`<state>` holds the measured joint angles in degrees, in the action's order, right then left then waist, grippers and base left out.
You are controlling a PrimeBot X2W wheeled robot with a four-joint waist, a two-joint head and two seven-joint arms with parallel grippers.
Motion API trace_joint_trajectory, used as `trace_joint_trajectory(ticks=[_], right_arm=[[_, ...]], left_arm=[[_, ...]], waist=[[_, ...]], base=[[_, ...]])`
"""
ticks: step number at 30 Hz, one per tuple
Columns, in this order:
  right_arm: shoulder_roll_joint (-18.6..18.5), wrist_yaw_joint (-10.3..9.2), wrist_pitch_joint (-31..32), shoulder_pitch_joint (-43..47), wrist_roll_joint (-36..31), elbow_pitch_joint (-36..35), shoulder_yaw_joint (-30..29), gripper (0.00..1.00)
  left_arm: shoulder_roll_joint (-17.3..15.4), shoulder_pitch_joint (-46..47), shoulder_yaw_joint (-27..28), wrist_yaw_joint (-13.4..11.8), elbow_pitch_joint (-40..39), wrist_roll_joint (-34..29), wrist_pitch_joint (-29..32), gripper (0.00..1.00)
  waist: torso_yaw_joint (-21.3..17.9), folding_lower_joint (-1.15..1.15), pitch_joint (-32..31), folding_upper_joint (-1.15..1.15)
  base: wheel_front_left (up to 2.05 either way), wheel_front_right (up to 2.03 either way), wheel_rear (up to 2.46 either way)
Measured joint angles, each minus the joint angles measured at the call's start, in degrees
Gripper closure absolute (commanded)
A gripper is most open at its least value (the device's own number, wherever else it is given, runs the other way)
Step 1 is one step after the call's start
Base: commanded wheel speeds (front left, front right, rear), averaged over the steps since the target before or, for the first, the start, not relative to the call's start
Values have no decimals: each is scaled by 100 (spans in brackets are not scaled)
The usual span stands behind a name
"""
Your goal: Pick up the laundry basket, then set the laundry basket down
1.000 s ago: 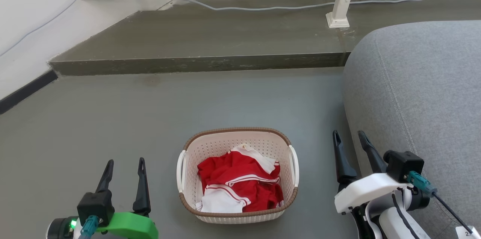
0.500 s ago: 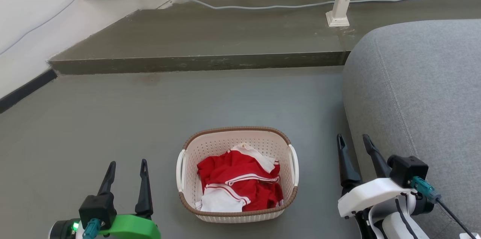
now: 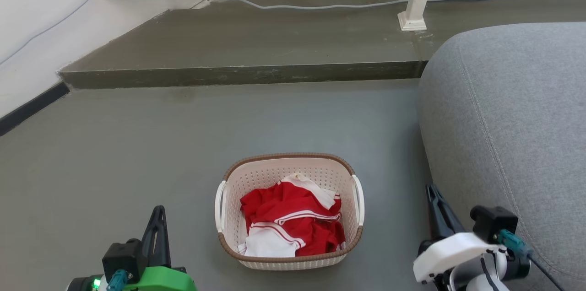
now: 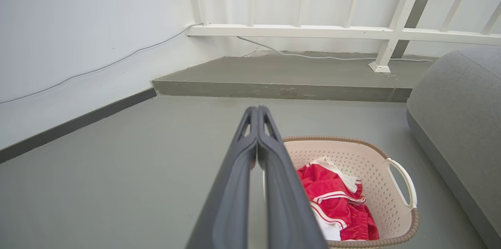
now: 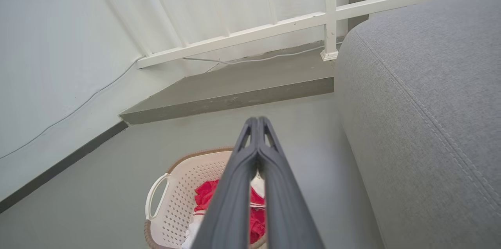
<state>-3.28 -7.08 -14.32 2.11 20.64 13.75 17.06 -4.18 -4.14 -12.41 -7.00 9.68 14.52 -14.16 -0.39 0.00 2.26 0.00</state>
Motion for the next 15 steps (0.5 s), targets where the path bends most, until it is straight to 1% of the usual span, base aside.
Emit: trace_joint_trajectory(ticks=[3,5,8,12,15], right_arm=[[0,12,0,102,94,14,0,100],[1,53,0,103,182,-14,-3,100],[2,70,0,109,416,-60,-16,100],[5,148,43,113,757,-110,-78,100],[8,154,111,112,1039,-121,-175,100]], left_arm=[[12,-21,-20,24,46,123,0,100],[13,-66,-22,47,37,221,0,100],[14,-109,-24,79,15,372,0,100],[21,-110,-18,115,-53,716,54,100],[25,-110,21,153,-70,1047,107,100]], waist=[[1,0,-1,0],[2,0,-7,0],[5,0,-13,0],[7,0,-20,0],[8,0,-24,0]], base=[[0,0,0],[0,0,0],[0,0,0],[0,0,0],[0,0,0]])
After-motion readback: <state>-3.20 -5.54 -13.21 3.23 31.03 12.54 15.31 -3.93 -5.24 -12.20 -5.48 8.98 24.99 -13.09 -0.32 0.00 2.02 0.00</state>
